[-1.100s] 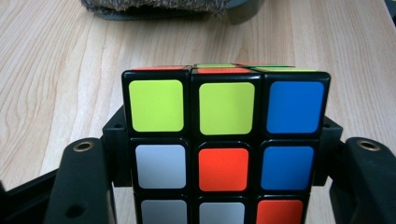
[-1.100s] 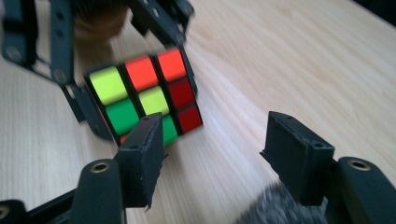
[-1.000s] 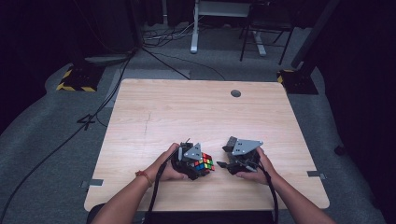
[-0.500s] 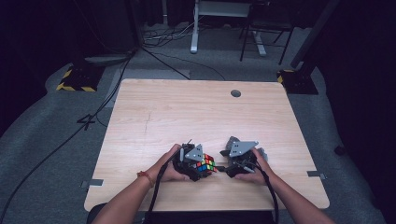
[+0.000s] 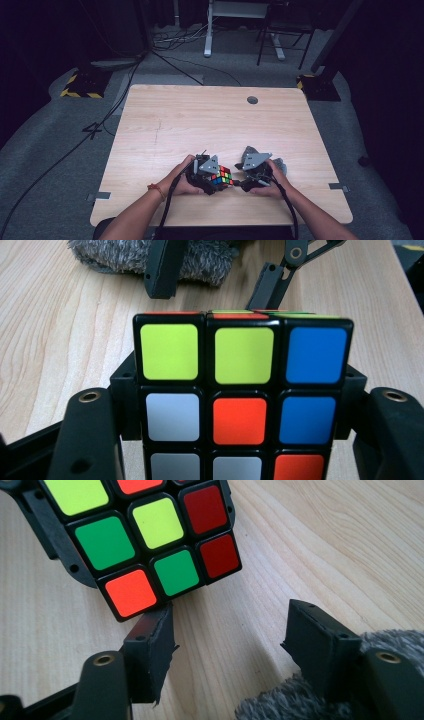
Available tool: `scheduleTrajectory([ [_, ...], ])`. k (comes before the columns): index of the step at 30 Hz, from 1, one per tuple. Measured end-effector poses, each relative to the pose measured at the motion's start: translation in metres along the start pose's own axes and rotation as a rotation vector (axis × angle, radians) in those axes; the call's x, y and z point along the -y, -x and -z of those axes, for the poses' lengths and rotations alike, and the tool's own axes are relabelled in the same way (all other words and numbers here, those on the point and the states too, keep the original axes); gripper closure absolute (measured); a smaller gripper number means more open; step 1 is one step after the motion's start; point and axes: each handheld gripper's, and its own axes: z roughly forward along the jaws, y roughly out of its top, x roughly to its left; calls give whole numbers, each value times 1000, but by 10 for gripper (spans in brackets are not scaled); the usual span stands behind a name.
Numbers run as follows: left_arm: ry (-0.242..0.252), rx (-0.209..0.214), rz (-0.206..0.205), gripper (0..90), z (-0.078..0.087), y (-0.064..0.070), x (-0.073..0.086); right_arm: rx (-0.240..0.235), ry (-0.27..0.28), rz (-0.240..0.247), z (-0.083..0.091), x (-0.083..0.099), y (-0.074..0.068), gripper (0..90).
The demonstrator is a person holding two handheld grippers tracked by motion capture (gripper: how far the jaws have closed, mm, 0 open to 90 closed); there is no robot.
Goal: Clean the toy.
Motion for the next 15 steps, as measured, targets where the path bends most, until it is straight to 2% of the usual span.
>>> scheduleTrajectory([
  [3, -14, 0, 8, 313, -2, -1, 1, -11, 36, -12, 4, 0, 1, 368],
  [8, -38, 0, -16, 316, -7, 1, 0, -29, 107, -8, 13, -6, -2, 362],
  [11, -41, -3, -28, 308, -9, 2, -1, -8, 88, 28, 12, -9, -6, 366],
  [15, -55, -28, -24, 290, -7, 0, 0, -14, 92, 25, 13, -9, -6, 359],
])
